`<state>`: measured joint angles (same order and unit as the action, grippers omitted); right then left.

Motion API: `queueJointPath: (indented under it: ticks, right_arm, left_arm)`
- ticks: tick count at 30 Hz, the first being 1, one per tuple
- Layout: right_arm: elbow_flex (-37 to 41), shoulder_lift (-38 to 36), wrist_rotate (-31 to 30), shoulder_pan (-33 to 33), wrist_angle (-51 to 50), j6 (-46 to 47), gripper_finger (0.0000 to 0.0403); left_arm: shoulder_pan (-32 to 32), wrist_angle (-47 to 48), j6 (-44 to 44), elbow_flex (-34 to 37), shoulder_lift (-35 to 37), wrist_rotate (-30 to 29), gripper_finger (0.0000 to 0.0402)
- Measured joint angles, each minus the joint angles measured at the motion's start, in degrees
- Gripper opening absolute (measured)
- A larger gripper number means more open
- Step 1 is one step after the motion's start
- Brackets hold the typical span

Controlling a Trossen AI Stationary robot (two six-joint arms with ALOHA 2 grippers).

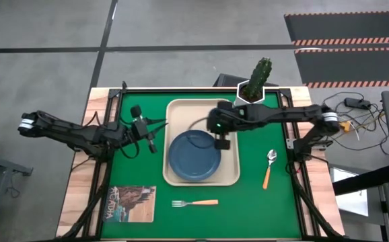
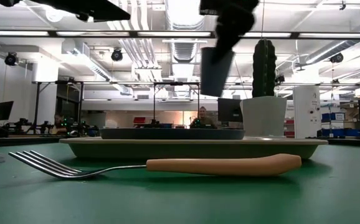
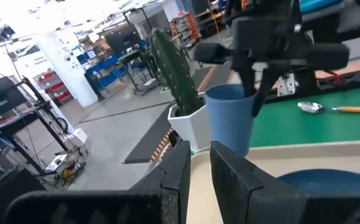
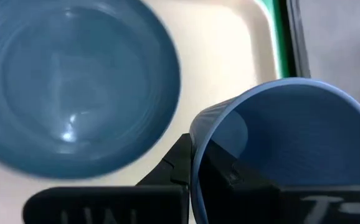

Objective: Pick and place plate/cup/fork/spoon on tray
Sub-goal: Put the cup on the tray

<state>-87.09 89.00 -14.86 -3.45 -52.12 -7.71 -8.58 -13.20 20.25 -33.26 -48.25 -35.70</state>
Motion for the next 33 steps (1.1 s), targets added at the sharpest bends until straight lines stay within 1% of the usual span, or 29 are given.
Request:
queueJointPath:
  ticks: [7,15,19,22,28,33]
  right_arm:
    - [-10.30,8.99,4.05,-5.50,0.08,-7.45,0.0009]
    - [-17.06,17.88,4.95,-13.07,0.51,-11.42,0.0009]
    - [-20.12,22.59,10.29,-16.08,0.43,-11.74,0.0009]
    - [-23.18,26.40,13.86,-16.97,0.38,-12.25,0.0009]
    - [-29.71,32.94,15.56,-17.07,0.01,-14.39,0.0008]
    - [-33.85,36.39,17.40,-17.20,-0.18,-14.90,0.0008]
  left_arm:
    - [0.00,0.16,-0.07,1.04,3.18,-0.26,0.0044]
    - [0.00,0.36,-0.10,1.54,4.79,-0.24,0.0044]
    - [0.00,0.50,-0.08,1.54,4.83,-0.25,0.0044]
    - [0.00,0.36,0.06,1.56,4.64,-0.43,0.0044]
    - [0.00,0.50,0.10,1.56,4.51,-0.83,0.0044]
    - [0.00,0.63,0.09,1.56,4.45,-0.84,0.0044]
